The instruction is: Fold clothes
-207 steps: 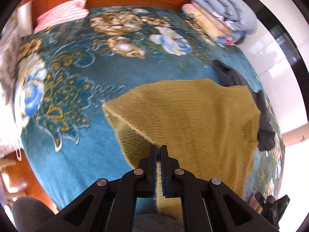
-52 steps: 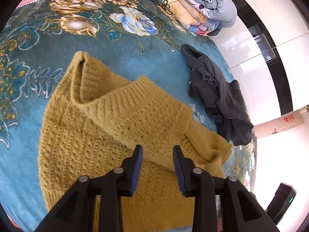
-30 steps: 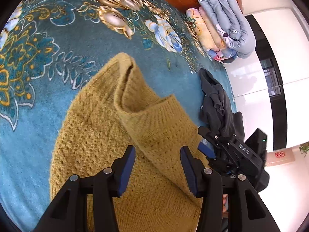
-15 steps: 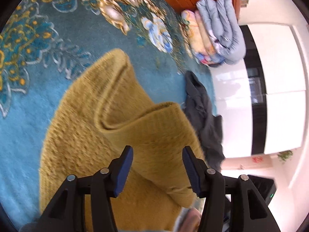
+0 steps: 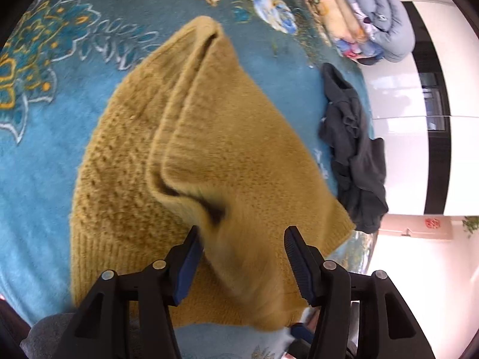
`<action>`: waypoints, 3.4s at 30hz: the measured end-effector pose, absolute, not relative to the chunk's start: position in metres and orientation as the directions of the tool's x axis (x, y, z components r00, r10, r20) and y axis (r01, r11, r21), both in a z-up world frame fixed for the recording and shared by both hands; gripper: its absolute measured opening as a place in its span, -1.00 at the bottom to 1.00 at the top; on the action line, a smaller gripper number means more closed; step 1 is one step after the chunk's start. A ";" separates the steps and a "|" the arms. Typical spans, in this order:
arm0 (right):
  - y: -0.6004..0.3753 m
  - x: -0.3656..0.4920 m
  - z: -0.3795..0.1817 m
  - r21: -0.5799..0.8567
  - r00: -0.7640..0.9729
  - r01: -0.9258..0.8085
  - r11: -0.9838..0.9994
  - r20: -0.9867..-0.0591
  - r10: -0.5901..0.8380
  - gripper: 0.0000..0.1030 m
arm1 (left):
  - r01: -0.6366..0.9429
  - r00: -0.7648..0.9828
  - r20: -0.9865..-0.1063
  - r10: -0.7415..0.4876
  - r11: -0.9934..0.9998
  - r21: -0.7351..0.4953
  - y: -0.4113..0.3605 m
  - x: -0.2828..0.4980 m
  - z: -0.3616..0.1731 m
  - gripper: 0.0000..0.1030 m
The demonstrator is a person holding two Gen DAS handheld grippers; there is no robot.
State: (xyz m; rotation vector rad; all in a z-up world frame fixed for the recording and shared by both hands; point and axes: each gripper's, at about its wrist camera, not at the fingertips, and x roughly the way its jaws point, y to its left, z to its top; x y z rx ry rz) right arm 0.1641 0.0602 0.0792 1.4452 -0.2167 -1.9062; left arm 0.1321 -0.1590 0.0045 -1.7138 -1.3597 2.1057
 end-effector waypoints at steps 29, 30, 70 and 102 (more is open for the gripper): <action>0.236 0.134 -0.004 0.693 -0.373 -0.624 -0.360 -0.670 -0.642 -0.78 | 0.479 -0.157 -0.923 0.351 -0.790 -0.382 -0.158 0.118 0.008 -0.78; 0.236 0.123 0.004 0.710 -0.385 -0.611 -0.351 -0.654 -0.651 -0.79 | 0.461 -0.170 -0.921 0.352 -0.797 -0.390 -0.160 0.109 0.018 -0.78; 0.254 0.167 0.037 0.525 -0.296 -0.198 -0.828 -0.837 -0.460 0.38 | 0.376 -0.174 -0.926 0.334 -0.847 -0.376 -0.227 0.117 0.013 0.26; 0.267 0.140 -0.027 0.772 -0.425 -0.362 -0.522 -0.635 -0.645 -0.43 | 0.214 -0.022 -0.849 0.528 -0.827 -0.520 -0.214 0.120 -0.011 -0.51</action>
